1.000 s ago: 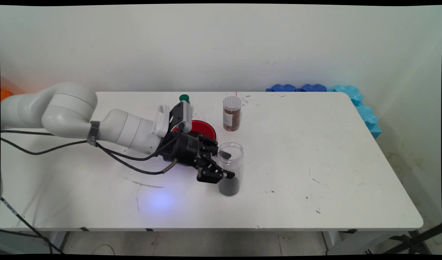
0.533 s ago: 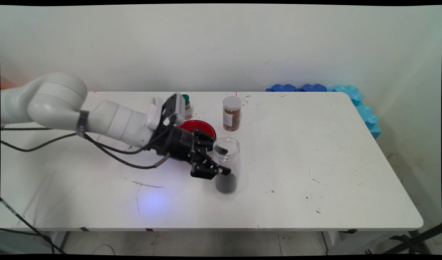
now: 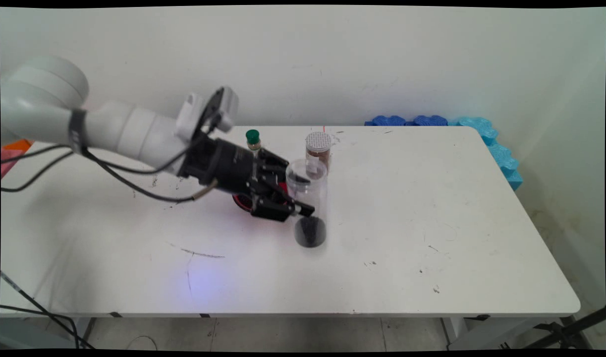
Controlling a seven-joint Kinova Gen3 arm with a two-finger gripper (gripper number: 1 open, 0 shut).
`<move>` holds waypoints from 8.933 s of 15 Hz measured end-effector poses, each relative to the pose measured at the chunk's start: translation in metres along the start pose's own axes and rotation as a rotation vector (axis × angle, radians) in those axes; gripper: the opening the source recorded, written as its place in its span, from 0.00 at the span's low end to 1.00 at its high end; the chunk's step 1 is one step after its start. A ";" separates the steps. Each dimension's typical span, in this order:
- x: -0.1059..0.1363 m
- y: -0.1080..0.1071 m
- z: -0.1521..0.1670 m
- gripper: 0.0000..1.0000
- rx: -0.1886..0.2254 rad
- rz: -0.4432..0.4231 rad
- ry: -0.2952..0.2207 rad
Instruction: Pour the black seasoning powder in the red bowl
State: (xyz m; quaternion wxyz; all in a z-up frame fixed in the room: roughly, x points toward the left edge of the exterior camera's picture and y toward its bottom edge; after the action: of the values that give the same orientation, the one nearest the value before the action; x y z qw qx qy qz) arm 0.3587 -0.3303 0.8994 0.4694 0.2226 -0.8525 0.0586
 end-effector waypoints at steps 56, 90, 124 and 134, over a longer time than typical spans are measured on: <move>-0.030 -0.096 -0.074 0.00 -0.079 -1.219 -0.182; -0.045 -0.133 -0.042 0.00 -0.183 -2.278 -0.097; -0.061 -0.141 -0.038 0.00 -0.396 -2.609 -0.087; -0.067 -0.143 -0.040 0.00 -0.481 -2.660 -0.082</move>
State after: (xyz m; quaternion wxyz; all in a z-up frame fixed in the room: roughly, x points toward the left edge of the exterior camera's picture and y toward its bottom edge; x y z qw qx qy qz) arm 0.4824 -0.4241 0.8507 0.1713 0.7872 0.0049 -0.5925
